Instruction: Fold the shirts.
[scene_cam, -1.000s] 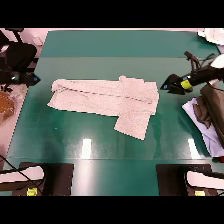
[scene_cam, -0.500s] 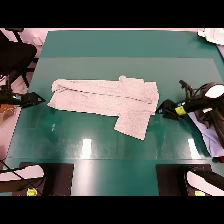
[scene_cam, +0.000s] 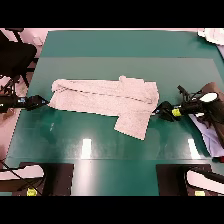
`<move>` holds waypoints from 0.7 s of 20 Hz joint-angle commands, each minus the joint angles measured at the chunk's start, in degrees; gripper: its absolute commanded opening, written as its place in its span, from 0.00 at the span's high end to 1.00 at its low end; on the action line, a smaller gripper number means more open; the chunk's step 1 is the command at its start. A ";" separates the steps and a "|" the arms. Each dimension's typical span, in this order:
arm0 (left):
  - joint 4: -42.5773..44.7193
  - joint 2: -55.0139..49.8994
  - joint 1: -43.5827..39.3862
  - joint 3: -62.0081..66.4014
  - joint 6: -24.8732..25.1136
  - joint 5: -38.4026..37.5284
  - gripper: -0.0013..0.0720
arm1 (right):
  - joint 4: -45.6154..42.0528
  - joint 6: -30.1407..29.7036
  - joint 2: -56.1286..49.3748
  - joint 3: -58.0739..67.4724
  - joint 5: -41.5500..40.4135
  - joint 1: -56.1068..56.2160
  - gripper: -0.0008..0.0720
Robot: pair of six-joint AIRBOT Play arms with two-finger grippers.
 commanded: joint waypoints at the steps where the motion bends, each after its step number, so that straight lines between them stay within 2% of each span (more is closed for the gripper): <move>1: -2.54 -0.81 0.04 -0.28 1.31 1.81 0.08 | 3.04 -2.47 -2.34 -0.15 -0.50 -1.70 0.24; 5: -3.76 -0.83 0.04 -0.28 2.67 1.81 0.08 | 2.86 -2.51 -3.34 -0.17 -0.48 2.54 0.24; 8: -3.76 -1.07 0.04 -0.28 2.78 1.84 0.08 | 2.69 -1.97 -3.28 -0.17 -3.87 6.21 0.24; 14: -5.38 -2.89 0.04 -0.55 4.20 2.23 0.08 | 2.67 -0.90 -3.30 -0.26 -4.02 6.23 0.24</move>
